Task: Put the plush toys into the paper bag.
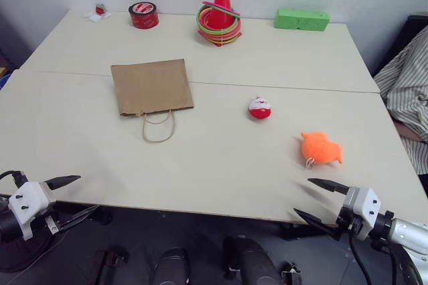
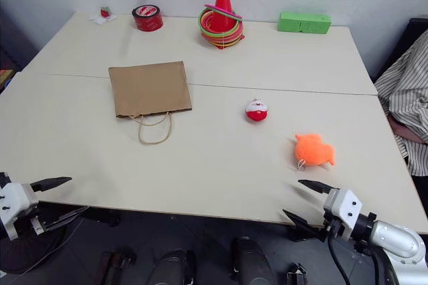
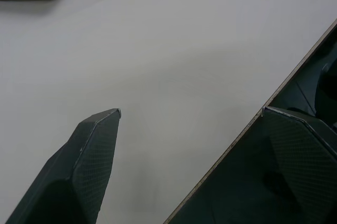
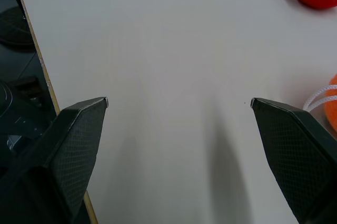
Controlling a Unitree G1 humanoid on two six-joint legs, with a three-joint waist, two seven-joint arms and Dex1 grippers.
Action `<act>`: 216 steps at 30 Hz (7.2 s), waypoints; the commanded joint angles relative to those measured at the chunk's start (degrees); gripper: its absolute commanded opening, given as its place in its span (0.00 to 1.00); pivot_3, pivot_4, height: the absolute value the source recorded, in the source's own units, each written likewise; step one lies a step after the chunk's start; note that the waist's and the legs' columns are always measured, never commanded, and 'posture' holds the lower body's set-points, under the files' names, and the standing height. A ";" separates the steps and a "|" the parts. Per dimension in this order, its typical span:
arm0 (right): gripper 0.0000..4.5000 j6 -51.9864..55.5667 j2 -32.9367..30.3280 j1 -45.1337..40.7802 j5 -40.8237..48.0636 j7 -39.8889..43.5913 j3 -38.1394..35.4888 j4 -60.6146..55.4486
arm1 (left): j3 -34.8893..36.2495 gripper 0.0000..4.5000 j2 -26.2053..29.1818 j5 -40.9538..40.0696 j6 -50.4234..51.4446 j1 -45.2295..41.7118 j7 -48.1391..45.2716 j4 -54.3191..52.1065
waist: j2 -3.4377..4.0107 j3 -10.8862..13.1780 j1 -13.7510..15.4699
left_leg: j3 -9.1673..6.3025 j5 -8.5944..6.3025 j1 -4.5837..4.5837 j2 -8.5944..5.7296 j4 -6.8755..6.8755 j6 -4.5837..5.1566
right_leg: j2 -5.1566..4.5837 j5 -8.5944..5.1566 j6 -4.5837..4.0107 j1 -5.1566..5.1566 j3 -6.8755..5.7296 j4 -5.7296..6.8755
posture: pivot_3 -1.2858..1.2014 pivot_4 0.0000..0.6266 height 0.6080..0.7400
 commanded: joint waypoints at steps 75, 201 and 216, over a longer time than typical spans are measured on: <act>0.01 21.08 30.95 -49.92 -23.62 -15.87 37.13 31.23 | -6.27 0.00 -7.86 -35.25 56.83 -59.32 9.08 -6.08 | -0.26 -0.18 -1.22 | 0.14 0.25 -0.12 0.20 0.88 -0.56 | 0.41 0.02 0.03 -0.15 0.60 0.68 | 0.52 0.24 1.00; 0.99 10.44 2.31 -23.49 -9.07 -10.65 -0.45 5.64 | -17.94 0.00 -9.33 -31.67 57.07 -55.18 3.04 -12.00 | -0.09 0.13 -2.10 | 0.74 0.23 0.74 0.06 0.16 -0.80 | 0.86 0.07 0.15 0.01 1.71 0.48 | 0.52 0.24 1.00; 0.99 9.07 14.85 -71.89 -27.22 -11.96 23.51 53.84 | -19.54 0.00 -8.09 -29.32 57.30 -56.45 3.08 -12.13 | -0.11 0.20 -2.76 | 0.58 0.26 0.46 0.09 0.02 -0.82 | 0.89 0.04 0.02 -0.30 1.73 0.37 | 0.52 0.24 1.00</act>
